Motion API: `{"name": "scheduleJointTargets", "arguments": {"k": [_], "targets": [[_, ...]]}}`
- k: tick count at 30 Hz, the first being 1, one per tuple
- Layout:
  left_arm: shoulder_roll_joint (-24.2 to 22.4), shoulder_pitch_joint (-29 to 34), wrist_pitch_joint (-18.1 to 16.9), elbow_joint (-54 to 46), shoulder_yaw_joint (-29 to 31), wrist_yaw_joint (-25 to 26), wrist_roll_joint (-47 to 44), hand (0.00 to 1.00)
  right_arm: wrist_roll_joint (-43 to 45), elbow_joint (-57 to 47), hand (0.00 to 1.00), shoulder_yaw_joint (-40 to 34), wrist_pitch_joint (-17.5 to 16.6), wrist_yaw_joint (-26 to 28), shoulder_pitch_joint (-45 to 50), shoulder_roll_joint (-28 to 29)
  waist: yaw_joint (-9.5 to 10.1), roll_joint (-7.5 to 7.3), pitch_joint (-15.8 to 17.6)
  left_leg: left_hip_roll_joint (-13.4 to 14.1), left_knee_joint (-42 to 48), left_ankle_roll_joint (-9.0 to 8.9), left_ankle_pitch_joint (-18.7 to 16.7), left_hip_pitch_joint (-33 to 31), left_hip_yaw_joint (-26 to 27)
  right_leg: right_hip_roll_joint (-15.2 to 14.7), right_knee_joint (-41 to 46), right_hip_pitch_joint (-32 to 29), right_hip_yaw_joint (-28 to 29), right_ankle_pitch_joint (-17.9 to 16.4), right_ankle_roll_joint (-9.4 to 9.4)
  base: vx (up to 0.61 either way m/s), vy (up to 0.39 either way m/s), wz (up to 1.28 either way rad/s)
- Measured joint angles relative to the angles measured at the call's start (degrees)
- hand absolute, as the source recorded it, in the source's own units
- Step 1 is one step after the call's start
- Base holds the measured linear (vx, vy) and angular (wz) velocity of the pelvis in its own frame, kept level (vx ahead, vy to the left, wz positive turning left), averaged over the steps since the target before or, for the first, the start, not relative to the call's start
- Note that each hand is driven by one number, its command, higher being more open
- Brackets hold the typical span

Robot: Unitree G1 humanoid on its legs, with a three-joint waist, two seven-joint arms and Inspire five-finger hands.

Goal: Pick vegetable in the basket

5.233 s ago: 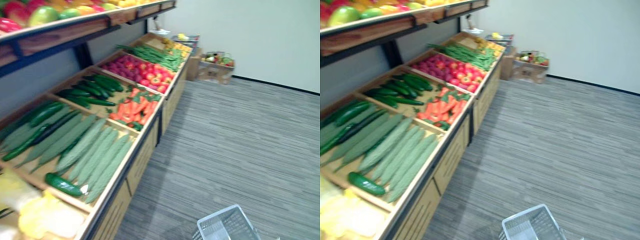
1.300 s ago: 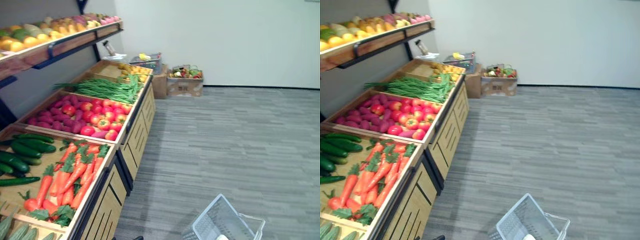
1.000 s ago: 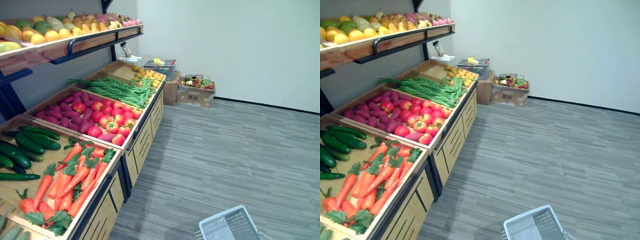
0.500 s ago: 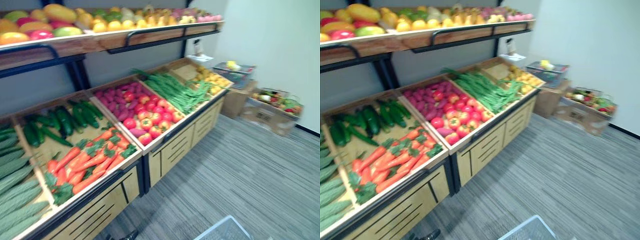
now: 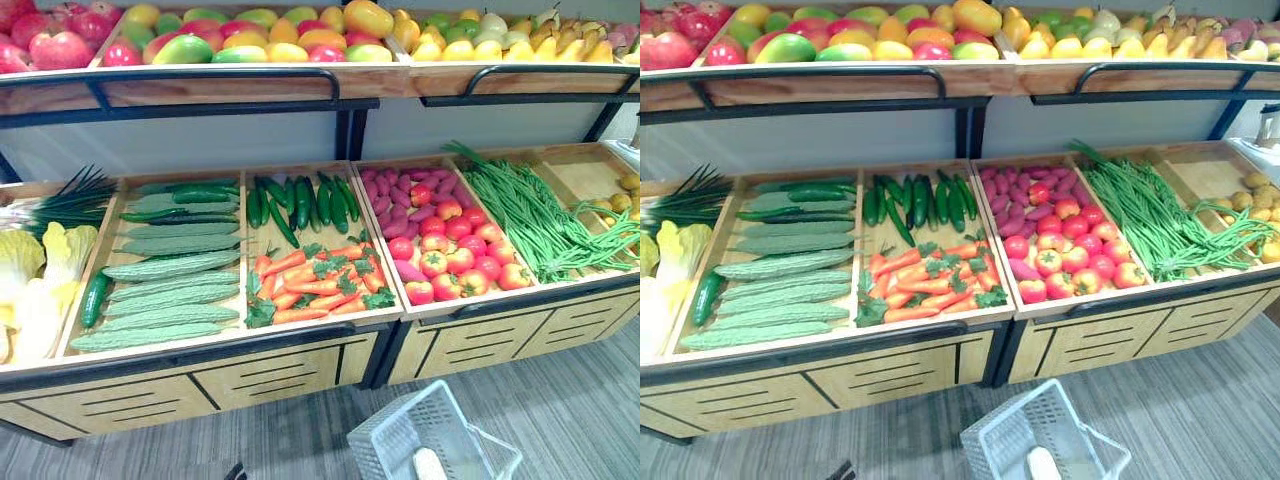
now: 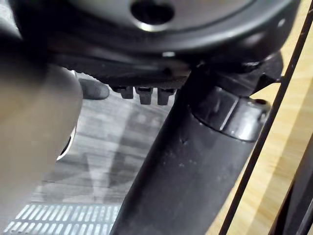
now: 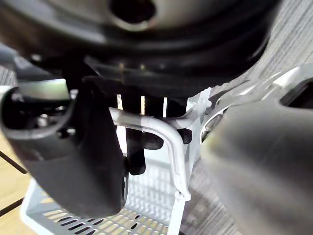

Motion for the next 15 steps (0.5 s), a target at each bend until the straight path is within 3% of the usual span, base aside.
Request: {"name": "scheduleJointTargets", "arguments": {"k": [6, 8, 9, 10, 12, 15], "targets": [[-0.7, 0.3, 0.1, 1.1, 5.9, 1.3, -0.1, 1.0, -1.3, -0.2, 0.0, -0.2, -0.2, -0.2, -1.0, 0.0, 0.31, -0.43, 1.1, -1.4, 0.0, 0.41, -1.5, 0.8, 1.4, -1.8, 1.6, -0.1, 1.1, -1.0, 2.31, -0.02, 0.056, -0.11], [-1.4, 0.2, 0.2, 1.0, 6.5, 1.5, -0.5, 1.0, -1.2, -2.2, 0.0, -0.4, -0.9, -0.9, -1.0, -0.7, 0.39, 0.33, 2.5, -1.2, 0.0, 0.95, -2.3, 2.4, 1.2, -3.7, 14.0, -4.1, 1.7, -1.0, 4.06, -0.06, 0.078, 0.07], [-1.3, 0.0, 0.6, 0.8, 6.1, 1.6, -0.4, 1.0, -1.3, -3.4, 0.0, -0.6, -0.9, -1.1, -1.0, -1.1, 0.33, 0.25, 2.6, -1.3, 0.0, 1.11, -2.5, 3.3, 0.4, -5.2, 25.3, -8.8, 4.1, 1.5, 5.93, -0.07, 0.066, 0.5], [-1.1, -0.3, 1.3, 0.7, 5.5, 2.0, -0.2, 1.0, -1.3, -3.8, 0.0, -0.6, -0.8, -1.2, -0.5, -1.1, -0.18, 0.55, 2.8, -1.2, 0.0, 1.34, -2.7, 3.9, -1.7, -5.8, 32.9, -12.5, 6.4, 2.5, 4.46, -0.05, 0.035, 0.71], [-0.7, -0.4, 1.5, 0.5, 5.6, 2.2, 0.2, 1.0, -1.1, -3.8, 0.0, -0.7, -0.6, -1.3, 0.5, -0.1, -0.23, -0.47, 3.0, -0.6, 0.0, 1.43, -2.8, 4.4, -3.5, -6.7, 33.8, -14.2, 8.0, 0.4, 4.1, 0.01, -0.062, 0.82], [-1.0, 0.4, 2.2, 0.0, 8.5, 2.6, -1.6, 1.0, 0.0, -3.9, 0.0, -3.0, -0.9, -1.9, 0.5, 1.3, -0.03, -0.56, 2.9, 2.1, 0.0, 0.42, -3.1, 5.4, -3.1, -8.1, 20.9, -14.9, 11.7, 1.7, 4.95, 0.05, -0.123, 0.3]]}}
